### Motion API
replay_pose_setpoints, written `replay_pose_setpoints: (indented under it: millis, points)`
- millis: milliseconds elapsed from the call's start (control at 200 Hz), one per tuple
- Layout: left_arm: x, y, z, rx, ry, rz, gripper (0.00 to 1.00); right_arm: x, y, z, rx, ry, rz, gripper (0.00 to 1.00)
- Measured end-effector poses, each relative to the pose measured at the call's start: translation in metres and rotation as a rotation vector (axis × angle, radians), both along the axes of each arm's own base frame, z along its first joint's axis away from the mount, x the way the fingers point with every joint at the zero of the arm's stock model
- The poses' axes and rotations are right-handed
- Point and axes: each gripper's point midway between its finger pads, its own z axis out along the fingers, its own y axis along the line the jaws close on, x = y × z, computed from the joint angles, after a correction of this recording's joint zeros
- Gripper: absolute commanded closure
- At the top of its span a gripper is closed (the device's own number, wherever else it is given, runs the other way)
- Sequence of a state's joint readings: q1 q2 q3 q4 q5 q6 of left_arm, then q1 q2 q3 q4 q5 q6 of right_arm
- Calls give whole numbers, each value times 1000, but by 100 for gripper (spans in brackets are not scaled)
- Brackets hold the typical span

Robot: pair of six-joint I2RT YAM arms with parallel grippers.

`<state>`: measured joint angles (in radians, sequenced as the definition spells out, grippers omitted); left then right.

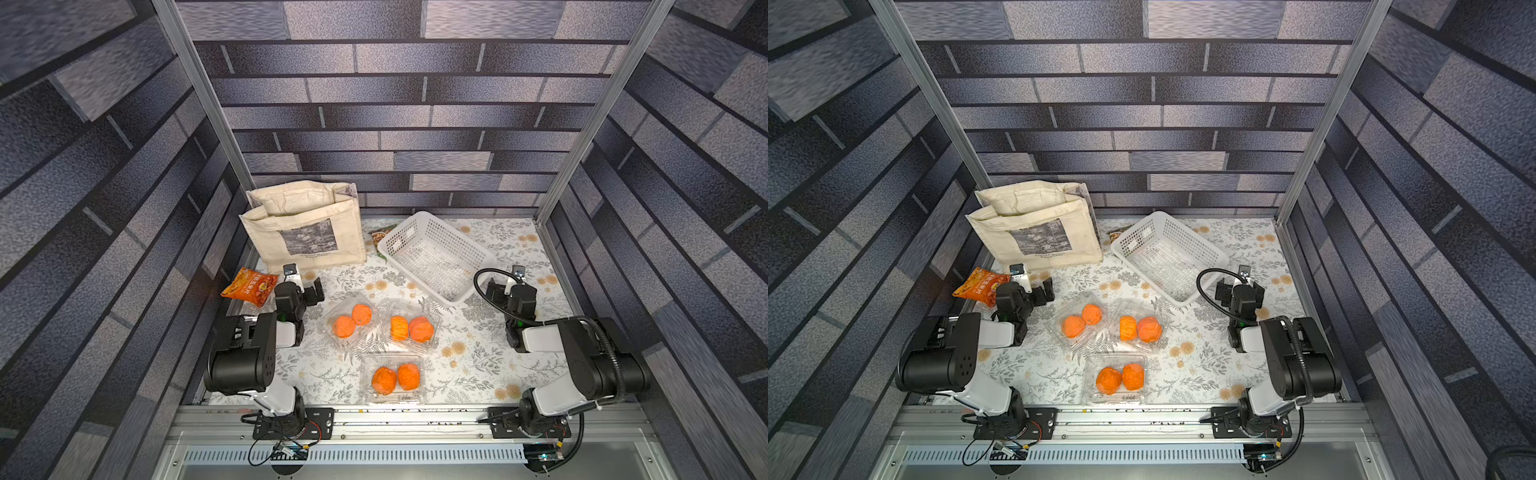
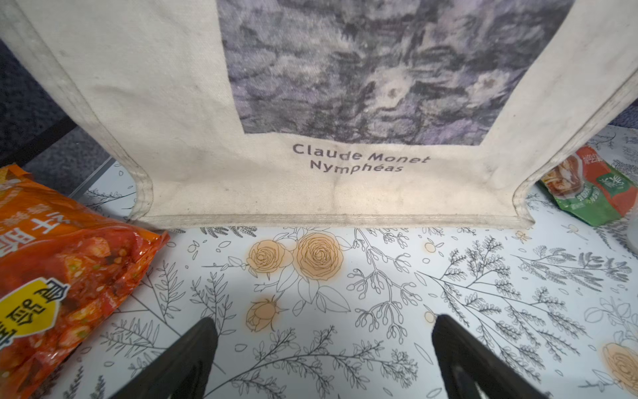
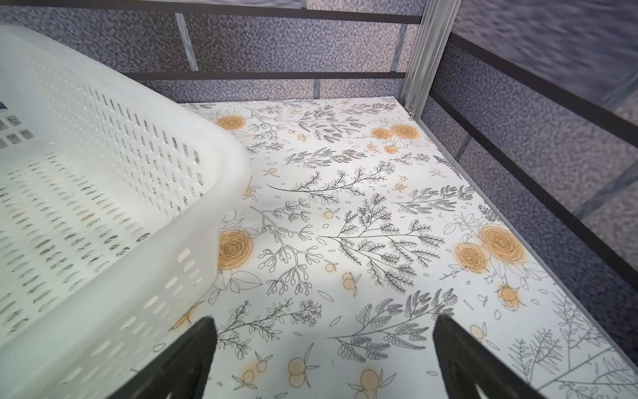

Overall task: Take oranges out of containers
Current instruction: Move the packing box to the center of the board.

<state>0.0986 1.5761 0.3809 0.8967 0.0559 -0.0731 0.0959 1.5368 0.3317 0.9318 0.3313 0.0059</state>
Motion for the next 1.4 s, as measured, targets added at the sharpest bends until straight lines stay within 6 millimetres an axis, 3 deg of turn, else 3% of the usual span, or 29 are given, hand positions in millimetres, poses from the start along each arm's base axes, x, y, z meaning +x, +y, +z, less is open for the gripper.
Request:
replay_pose_setpoints:
  millis: [1192,1287,1397]
  points:
    - [0,1,3,23,-7,22,0,0,-1,0,-1,0,-3,0]
    - [-10,-3,19,59,-23,49,0,-1,3,6,-5,-11,9,0]
    - [-16,-27,76,79,-117,24,0,-5,9,29,-15,-35,21,0]
